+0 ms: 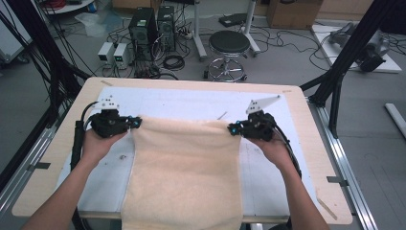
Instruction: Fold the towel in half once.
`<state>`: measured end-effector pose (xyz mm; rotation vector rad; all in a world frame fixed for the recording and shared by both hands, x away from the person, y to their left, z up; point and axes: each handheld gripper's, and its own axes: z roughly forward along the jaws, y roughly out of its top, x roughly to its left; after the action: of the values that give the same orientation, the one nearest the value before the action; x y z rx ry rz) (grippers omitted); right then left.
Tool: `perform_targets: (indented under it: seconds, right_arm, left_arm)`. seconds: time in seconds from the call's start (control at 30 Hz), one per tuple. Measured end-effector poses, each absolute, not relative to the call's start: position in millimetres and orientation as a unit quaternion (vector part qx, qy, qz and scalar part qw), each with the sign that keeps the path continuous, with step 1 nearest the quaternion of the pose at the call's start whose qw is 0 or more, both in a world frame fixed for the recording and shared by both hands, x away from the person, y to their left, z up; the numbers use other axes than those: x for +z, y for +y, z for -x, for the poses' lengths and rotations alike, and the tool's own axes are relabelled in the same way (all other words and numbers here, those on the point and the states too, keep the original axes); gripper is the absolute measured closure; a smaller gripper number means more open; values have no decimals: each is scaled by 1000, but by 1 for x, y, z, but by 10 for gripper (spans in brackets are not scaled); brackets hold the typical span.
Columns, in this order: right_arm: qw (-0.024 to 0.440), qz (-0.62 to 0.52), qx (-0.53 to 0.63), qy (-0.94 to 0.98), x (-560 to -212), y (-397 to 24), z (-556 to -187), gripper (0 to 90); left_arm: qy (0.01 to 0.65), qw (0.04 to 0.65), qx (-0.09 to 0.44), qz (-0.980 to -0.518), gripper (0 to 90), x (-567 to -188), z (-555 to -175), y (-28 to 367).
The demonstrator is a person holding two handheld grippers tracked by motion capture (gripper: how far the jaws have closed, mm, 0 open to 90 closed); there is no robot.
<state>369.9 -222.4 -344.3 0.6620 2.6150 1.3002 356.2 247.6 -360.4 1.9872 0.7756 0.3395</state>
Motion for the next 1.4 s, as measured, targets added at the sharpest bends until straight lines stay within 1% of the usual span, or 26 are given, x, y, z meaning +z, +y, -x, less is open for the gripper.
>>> perform_targets:
  seconds: [0.17,0.3,0.33,0.4,0.47,0.5,0.57,0.67,0.73,0.8,0.83,0.97,1.07,1.13,1.2,1.27,1.3,1.33,1.37,1.4]
  right_arm:
    - [66,-198,418,884,-368,-223,-329,827]
    - [56,-192,397,896,-388,-217,-310,806]
    - [50,-190,401,895,-392,-217,-307,781]
    - [48,-192,401,894,-395,-216,-302,680]
    - [47,-197,410,890,-395,-217,-302,630]
    - [54,-201,411,887,-393,-218,-303,592]
    - [56,-216,423,878,-389,-222,-308,552]
    - [70,-228,428,872,-385,-224,-320,535]
    - [77,-240,424,870,-385,-223,-330,527]
    - [91,-253,411,871,-389,-221,-343,508]
    - [95,-264,407,869,-393,-220,-350,506]
    - [103,-290,392,867,-407,-219,-367,498]
    - [104,-310,380,865,-418,-220,-379,492]
    - [100,-327,373,862,-425,-222,-385,492]
    - [98,-332,356,868,-432,-222,-390,510]
    - [99,-332,347,872,-436,-221,-392,549]
    - [102,-331,345,872,-435,-220,-391,587]
    - [100,-324,346,875,-435,-219,-391,646]
    - [101,-317,345,878,-435,-217,-391,674]
    - [97,-314,345,879,-435,-216,-390,735]
  left_arm:
    - [302,458,129,-826,843,-385,-316,247]
    - [302,444,114,-836,835,-406,-299,248]
    - [303,437,110,-840,827,-411,-296,249]
    - [307,428,98,-845,776,-417,-295,251]
    - [312,431,91,-842,697,-417,-296,254]
    - [313,434,89,-840,669,-415,-297,256]
    - [315,442,89,-835,635,-410,-301,257]
    - [329,452,101,-823,609,-401,-313,256]
    - [339,454,110,-816,563,-397,-323,254]
    - [352,444,132,-813,502,-397,-334,249]
    - [355,441,137,-813,492,-399,-338,247]
    - [369,419,135,-818,495,-413,-357,239]
    - [384,399,119,-824,508,-427,-369,236]
    - [399,386,102,-825,527,-436,-375,237]
    - [398,389,107,-824,562,-437,-375,238]
    - [391,375,127,-831,597,-436,-374,235]
    - [388,368,138,-833,630,-436,-373,234]
    - [387,364,144,-835,662,-436,-373,233]
    - [391,364,148,-832,680,-436,-373,233]
    - [393,362,150,-832,712,-436,-373,234]
